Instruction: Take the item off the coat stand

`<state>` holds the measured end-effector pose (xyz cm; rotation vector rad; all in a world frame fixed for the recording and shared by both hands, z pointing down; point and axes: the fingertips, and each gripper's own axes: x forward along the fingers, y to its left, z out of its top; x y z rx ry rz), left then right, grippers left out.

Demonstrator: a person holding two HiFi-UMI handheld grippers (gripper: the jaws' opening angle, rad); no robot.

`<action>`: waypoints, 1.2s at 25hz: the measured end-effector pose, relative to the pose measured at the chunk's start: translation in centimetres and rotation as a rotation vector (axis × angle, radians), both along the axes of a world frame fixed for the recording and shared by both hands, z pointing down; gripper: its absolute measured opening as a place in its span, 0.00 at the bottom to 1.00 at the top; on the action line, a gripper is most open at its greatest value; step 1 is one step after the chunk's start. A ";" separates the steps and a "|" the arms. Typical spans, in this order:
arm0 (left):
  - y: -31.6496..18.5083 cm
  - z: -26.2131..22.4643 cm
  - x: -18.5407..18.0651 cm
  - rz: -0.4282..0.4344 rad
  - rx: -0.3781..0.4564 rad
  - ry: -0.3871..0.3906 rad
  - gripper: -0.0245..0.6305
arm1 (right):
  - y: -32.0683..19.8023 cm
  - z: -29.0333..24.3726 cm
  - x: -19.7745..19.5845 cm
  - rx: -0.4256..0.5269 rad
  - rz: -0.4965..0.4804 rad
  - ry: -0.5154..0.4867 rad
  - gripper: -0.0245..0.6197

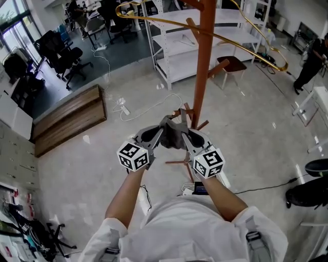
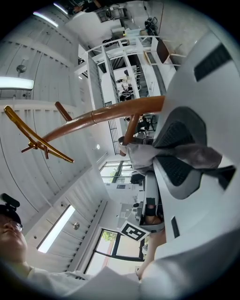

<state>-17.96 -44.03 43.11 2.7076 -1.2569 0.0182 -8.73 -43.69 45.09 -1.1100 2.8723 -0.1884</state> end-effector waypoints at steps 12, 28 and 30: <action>5.5 -3.2 -3.4 -0.065 0.064 0.006 0.07 | 4.3 -2.9 -3.7 0.046 -0.074 -0.022 0.13; 18.8 -0.8 -4.3 -0.121 0.025 0.026 0.07 | 17.0 -0.7 -4.3 0.009 -0.142 -0.008 0.13; 20.7 -0.6 -4.2 -0.121 0.023 0.023 0.07 | 18.7 -0.3 -4.2 0.004 -0.146 -0.009 0.13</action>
